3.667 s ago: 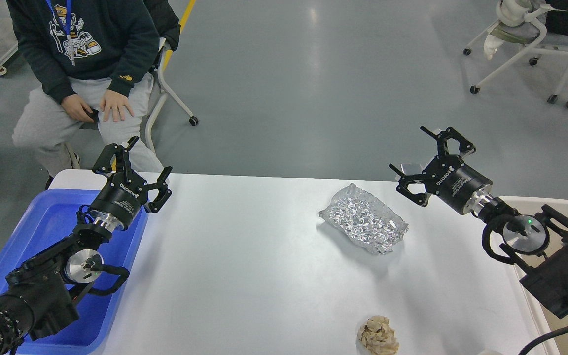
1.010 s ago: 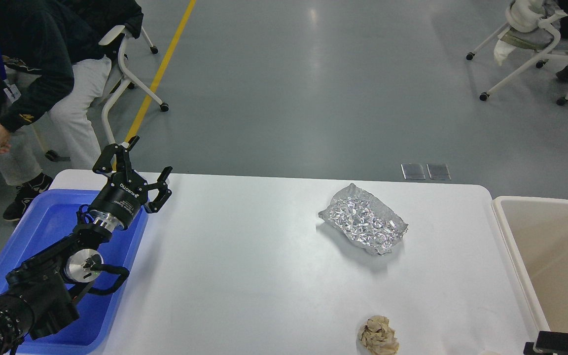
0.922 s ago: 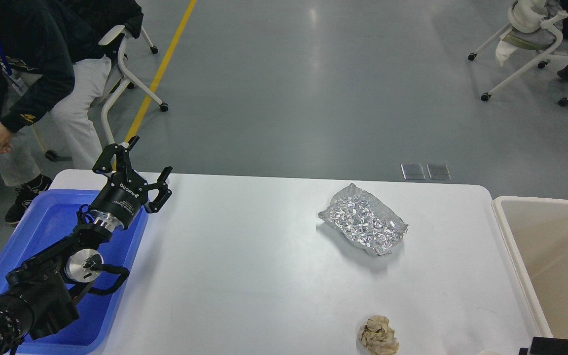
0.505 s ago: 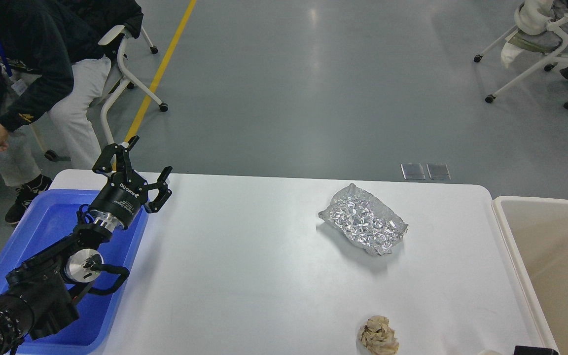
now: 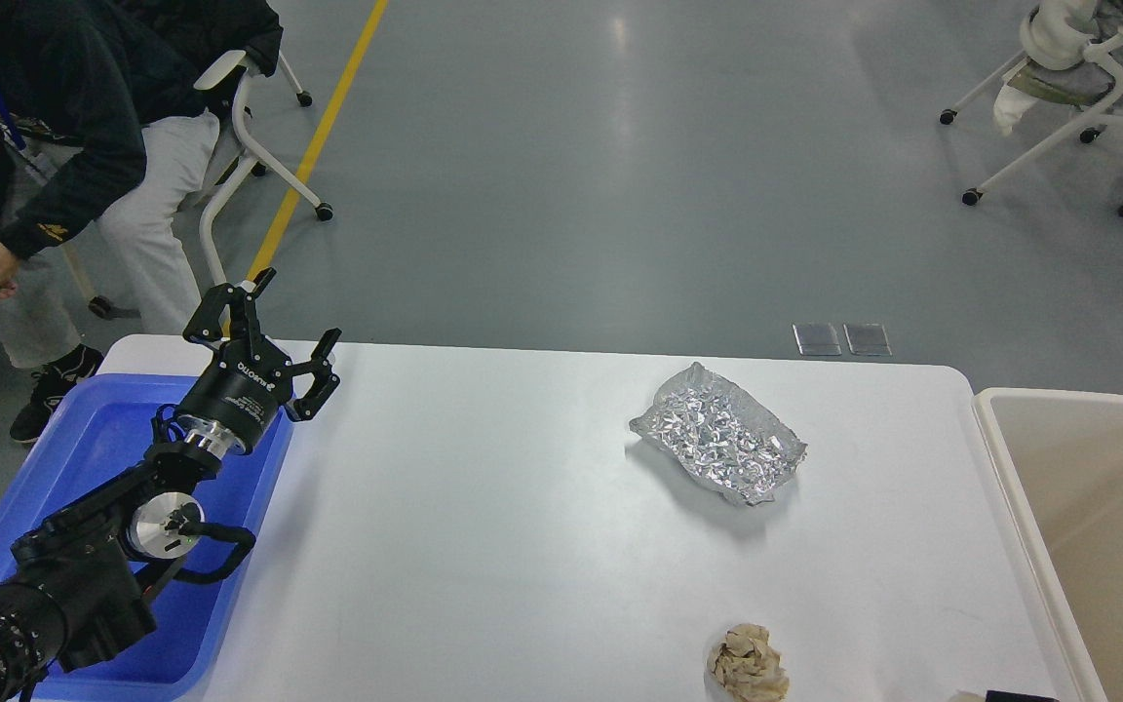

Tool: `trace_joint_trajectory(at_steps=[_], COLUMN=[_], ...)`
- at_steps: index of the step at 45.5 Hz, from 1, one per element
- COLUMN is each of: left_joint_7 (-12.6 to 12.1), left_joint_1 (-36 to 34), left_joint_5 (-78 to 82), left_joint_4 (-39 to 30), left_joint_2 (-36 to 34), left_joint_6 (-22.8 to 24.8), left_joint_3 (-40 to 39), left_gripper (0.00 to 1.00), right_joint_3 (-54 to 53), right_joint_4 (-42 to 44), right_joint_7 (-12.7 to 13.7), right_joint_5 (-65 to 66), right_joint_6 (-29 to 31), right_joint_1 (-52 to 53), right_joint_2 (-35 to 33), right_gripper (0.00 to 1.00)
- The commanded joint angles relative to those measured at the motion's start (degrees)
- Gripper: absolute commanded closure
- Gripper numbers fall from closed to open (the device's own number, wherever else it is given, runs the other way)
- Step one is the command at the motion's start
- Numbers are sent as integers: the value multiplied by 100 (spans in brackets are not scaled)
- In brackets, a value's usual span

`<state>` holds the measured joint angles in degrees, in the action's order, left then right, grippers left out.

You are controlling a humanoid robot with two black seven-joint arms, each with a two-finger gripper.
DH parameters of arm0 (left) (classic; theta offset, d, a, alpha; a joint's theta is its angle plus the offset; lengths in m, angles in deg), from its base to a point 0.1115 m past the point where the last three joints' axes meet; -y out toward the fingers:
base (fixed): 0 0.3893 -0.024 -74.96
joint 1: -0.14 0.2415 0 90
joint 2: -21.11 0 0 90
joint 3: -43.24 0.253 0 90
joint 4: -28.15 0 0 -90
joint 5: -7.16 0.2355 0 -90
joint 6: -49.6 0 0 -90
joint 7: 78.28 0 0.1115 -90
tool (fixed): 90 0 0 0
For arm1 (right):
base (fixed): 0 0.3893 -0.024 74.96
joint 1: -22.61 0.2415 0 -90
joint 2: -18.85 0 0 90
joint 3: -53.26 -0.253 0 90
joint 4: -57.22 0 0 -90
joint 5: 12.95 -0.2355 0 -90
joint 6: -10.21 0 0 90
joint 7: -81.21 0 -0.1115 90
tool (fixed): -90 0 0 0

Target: Tidy desktop

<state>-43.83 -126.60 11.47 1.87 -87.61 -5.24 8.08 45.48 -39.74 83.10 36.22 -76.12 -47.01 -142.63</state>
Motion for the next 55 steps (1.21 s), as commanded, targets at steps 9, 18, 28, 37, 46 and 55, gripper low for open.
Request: trace_joint_trajectory(at_steps=[9,18,28,37,46,55], left_joint_7=[0,0,0,0,0,0], left_joint_1=[0,0,0,0,0,0], left_joint_5=[0,0,0,0,0,0], left_joint_4=[0,0,0,0,0,0], left_joint_2=[0,0,0,0,0,0], left_joint_6=[0,0,0,0,0,0], left_joint_3=[0,0,0,0,0,0], left_gripper=[0,0,0,0,0,0], right_joint_3=[453,576,594,602,576,462], right_joint_4=[353,423,494,494,458,257], right_joint_7=[-188,-373,-478,-478,-487,-584], right_joint_5=[260,260,409,506,488,427], right_joint_6=[-481,-631,-763,-789,-833,-816], right_joint_1=[0,0,0,-9,-9,9], right_joint_2=[336,354,336,336,205,-173], right_gripper=[0,6,65,100,100,100])
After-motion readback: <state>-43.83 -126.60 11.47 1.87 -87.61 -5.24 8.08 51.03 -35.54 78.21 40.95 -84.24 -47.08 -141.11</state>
